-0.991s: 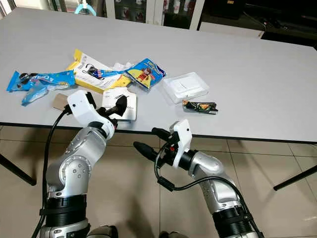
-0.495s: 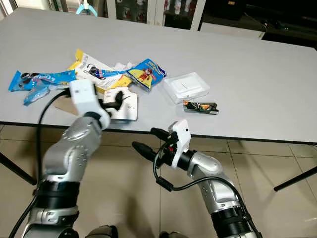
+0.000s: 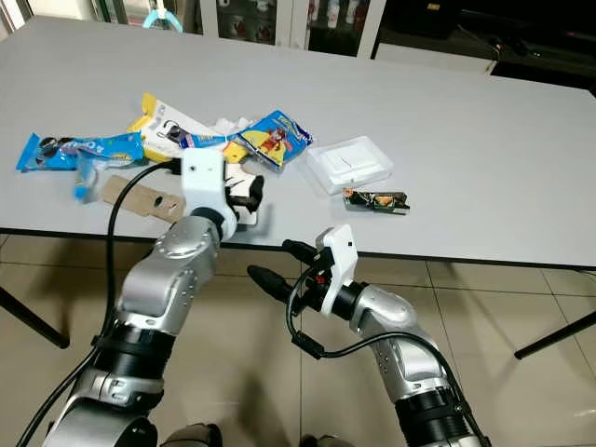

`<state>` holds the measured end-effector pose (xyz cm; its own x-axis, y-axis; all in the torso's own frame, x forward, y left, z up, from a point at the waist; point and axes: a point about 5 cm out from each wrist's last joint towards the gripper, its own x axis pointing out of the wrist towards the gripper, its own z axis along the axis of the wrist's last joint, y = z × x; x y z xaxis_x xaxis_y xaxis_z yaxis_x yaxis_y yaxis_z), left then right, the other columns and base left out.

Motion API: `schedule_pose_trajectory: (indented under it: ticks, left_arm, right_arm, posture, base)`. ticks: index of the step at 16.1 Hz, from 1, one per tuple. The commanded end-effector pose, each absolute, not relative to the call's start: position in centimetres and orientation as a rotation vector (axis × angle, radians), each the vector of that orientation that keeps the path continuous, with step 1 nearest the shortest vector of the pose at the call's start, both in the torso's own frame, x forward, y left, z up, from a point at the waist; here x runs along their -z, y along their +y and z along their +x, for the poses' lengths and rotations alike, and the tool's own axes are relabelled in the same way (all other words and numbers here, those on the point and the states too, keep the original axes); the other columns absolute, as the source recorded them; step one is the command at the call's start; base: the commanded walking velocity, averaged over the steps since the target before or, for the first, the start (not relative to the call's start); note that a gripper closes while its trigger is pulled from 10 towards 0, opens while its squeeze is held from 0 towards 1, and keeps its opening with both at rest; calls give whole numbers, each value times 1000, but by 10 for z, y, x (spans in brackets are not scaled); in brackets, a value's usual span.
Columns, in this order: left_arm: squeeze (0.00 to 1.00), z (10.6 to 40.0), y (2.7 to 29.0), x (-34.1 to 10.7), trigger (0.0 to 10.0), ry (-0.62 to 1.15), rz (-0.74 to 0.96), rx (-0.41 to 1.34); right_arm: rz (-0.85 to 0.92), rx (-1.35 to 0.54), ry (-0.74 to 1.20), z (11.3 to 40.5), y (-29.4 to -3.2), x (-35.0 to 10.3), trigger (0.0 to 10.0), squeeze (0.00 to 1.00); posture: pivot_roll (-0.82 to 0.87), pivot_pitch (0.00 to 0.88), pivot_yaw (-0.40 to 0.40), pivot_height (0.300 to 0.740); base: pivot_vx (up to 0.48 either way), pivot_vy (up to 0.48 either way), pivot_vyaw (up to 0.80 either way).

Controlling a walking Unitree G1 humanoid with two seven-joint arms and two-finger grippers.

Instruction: Picking trash to rubbish bin

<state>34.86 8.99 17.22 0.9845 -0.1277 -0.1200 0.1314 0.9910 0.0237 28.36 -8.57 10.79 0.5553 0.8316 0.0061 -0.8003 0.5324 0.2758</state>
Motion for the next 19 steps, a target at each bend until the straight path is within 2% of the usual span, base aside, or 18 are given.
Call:
schedule_pose_trajectory:
  ticks: [1,2,7,13,19]
  left_arm:
    - [1000,352,83,-174,10000,103,78,144]
    - [0,356,82,-175,10000,90,104,136]
    - [0,371,78,-185,10000,36,167,111]
    - [0,381,62,-153,10000,172,246,155]
    - [0,382,69,-141,10000,215,313,87]
  right_arm:
    - [254,-960,142,284,-90,-105,10000,0]
    - [257,-956,142,284,-90,-105,10000,0]
    - [262,-946,148,283,-91,-103,10000,0]
    - [271,-934,150,282,-91,-101,10000,0]
    - [278,-928,154,279,-93,-100,10000,0]
  posture:
    - [-37,78,-110,740]
    - [-39,76,-108,740]
    - [-42,72,-105,740]
    - [-58,77,-92,740]
    - [-55,89,-95,740]
  base:
    - [0,0,0]
    - [0,0,0]
    - [0,0,0]
    - [0,0,0]
    - [0,0,0]
